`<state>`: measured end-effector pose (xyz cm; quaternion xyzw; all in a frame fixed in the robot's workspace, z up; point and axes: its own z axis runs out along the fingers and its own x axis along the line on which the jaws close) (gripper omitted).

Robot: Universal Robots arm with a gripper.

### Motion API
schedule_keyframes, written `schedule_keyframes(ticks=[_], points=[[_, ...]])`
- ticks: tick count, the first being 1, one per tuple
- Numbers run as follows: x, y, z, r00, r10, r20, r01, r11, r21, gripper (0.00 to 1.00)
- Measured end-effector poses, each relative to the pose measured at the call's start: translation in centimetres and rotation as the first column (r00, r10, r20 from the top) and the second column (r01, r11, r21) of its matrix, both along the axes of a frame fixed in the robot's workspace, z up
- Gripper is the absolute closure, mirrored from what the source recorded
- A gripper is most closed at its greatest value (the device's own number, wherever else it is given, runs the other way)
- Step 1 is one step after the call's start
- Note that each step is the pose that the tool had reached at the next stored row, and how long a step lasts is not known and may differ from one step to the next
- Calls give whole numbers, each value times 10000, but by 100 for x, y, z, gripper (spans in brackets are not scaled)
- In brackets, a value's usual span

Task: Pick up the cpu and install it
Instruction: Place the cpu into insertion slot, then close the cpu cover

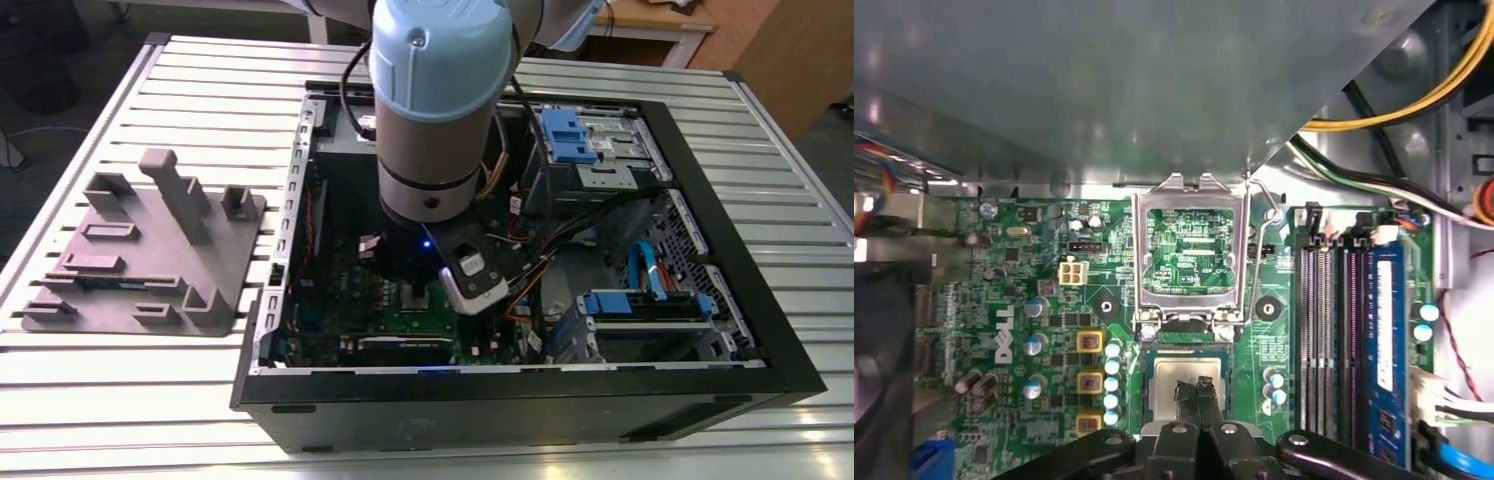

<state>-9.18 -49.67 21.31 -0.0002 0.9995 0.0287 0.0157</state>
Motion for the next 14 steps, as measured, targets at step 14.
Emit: schedule_keyframes(ticks=[14], points=[[0, 0, 152, 10000, 1, 0, -1, 10000, 0, 90]])
